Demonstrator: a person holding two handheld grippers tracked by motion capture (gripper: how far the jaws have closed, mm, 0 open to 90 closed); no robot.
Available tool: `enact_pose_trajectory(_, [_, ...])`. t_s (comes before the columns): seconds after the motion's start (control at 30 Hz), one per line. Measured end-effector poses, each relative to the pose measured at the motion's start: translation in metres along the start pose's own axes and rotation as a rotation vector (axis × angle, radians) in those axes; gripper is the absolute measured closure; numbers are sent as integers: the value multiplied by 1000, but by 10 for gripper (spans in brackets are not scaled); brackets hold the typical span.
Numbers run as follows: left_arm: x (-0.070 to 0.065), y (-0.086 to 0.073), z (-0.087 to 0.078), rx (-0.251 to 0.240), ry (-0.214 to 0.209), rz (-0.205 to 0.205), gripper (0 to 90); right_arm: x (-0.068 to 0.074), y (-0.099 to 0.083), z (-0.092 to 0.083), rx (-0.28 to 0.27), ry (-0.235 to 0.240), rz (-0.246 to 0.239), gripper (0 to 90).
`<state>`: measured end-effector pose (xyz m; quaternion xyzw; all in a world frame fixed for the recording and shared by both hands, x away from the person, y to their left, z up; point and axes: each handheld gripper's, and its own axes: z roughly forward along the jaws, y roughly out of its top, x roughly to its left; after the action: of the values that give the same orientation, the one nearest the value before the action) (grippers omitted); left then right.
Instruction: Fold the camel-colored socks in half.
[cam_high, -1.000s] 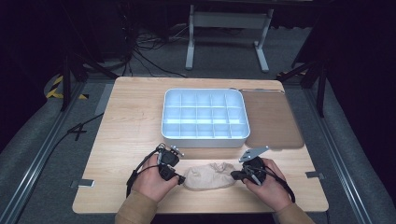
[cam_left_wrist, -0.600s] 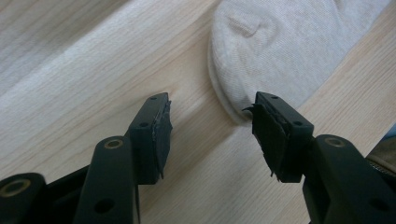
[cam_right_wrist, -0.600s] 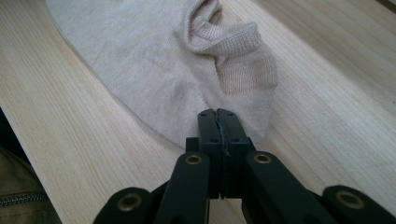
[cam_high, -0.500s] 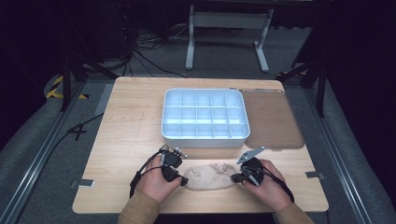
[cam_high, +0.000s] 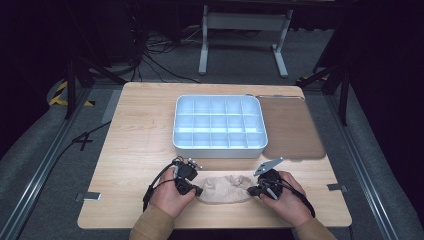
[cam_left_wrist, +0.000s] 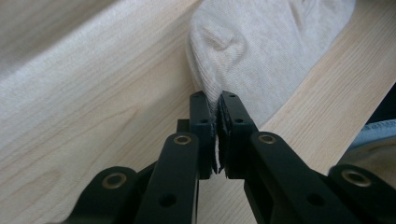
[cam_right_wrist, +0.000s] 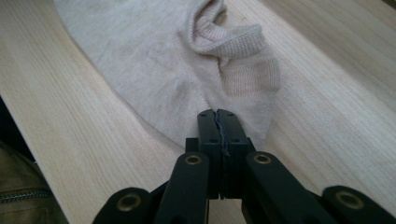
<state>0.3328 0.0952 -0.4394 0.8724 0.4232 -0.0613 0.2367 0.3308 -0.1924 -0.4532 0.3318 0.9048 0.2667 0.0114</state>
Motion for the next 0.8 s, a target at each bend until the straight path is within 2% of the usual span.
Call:
enact_pose_trajectory(0.07, [-1,0,-3,-6,-1,3,858,0,0,-3,-13,9,2,900])
enact_pose_trajectory(0.13, [-2,0,-7,-5,3,8,858,-1,1,-9,-53,10,7,900])
enact_pose_trajectory(0.23, [-1,0,-11,5,13,13,858,-4,1,-16,-106,-20,17,900])
enact_pose_trajectory(0.3, [0,0,-12,9,16,16,858,-5,1,-16,-127,-29,31,900])
enact_pose_trajectory(0.37, [0,0,-14,13,20,11,858,-5,1,-13,-138,-14,38,900])
enact_pose_trajectory(0.5, [1,-1,-18,23,21,11,858,-1,2,-2,-103,2,27,900])
enact_pose_trajectory(0.57, [1,-1,-19,23,20,11,859,-1,1,5,-66,-12,24,900])
enact_pose_trajectory(0.7, [-1,1,-22,14,9,14,858,-2,1,6,-74,-1,28,900])
enact_pose_trajectory(0.8, [-4,3,-24,8,0,28,857,-1,0,6,-77,-11,18,900])
